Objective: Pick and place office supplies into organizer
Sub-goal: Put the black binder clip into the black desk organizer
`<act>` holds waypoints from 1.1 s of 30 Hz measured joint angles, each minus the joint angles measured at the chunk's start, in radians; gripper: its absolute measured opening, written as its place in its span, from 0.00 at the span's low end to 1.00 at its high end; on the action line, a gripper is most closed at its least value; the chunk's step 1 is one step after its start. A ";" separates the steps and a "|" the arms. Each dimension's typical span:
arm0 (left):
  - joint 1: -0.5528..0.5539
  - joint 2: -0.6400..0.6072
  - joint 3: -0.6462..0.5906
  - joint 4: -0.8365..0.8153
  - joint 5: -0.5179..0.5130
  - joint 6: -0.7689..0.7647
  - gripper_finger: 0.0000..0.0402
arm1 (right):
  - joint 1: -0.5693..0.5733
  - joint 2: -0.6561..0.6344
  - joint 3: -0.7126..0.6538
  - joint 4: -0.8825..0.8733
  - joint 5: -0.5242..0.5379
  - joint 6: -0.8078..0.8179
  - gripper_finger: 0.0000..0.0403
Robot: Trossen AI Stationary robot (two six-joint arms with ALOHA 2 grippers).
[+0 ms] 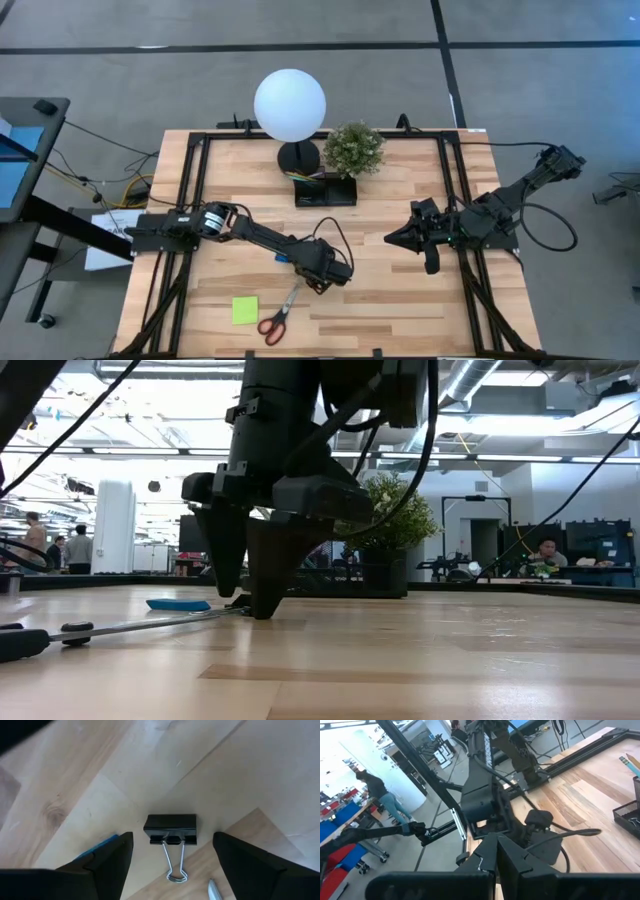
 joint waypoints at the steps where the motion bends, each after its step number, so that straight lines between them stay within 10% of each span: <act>1: 0.002 0.000 0.000 0.006 0.015 0.015 0.70 | 0.000 0.000 0.000 0.001 0.000 0.000 0.00; 33: 0.026 0.004 0.035 0.053 -0.004 0.066 0.33 | 0.001 0.000 0.000 0.001 -0.002 -0.009 0.00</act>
